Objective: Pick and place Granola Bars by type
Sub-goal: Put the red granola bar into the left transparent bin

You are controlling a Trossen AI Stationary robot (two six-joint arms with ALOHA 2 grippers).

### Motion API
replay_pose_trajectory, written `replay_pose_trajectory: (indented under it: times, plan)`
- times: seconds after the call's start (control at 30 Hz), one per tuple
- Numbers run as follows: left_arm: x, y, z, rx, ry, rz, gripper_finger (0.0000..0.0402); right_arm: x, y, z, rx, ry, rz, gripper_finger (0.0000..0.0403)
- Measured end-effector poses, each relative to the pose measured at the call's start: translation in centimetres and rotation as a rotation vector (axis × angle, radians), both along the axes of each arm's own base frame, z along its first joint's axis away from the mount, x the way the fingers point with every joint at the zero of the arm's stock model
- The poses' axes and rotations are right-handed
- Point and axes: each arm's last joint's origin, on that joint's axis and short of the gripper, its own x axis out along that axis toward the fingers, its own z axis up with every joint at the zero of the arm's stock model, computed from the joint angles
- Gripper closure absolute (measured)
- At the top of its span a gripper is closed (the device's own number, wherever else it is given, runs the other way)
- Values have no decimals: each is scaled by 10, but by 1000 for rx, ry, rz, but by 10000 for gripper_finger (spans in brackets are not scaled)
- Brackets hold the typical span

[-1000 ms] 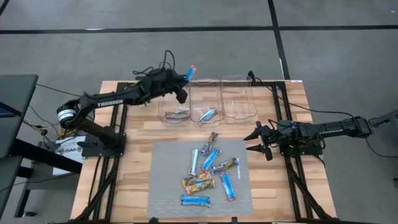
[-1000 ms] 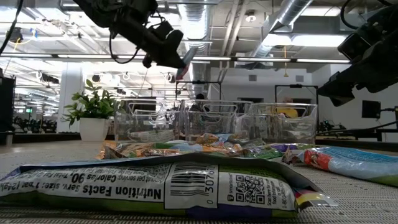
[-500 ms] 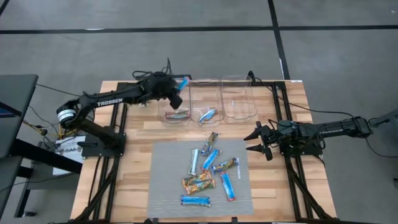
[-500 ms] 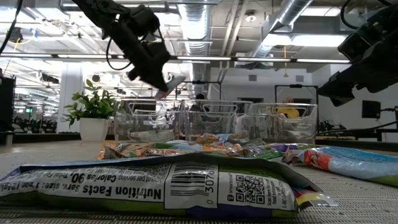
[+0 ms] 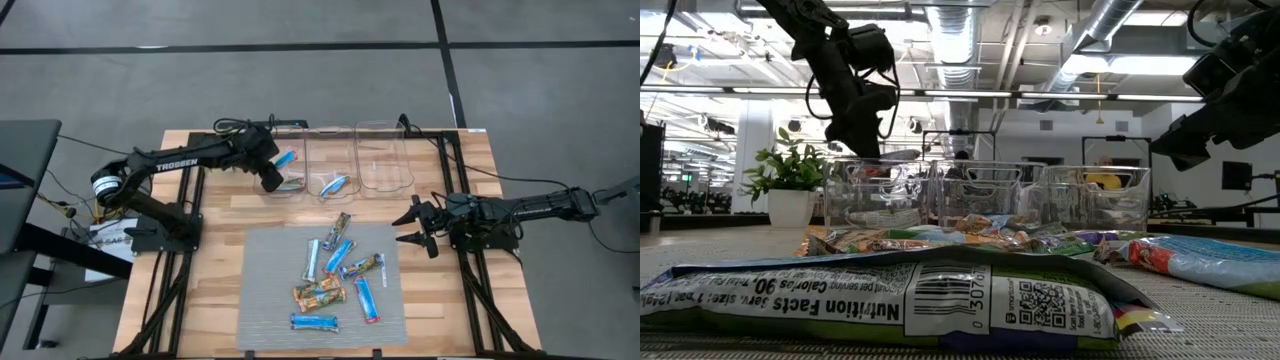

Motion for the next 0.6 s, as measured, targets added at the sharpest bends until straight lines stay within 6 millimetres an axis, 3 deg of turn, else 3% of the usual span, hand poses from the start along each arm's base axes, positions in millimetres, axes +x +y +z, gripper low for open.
replay_pose_trajectory:
  times: [0.23,0.6]
  plan:
    - [0,0,0,-1,-1,4,340,0,0,0,0,0,0,177]
    - [1,1,1,8,-6,8,238,0,0,0,0,0,0,177]
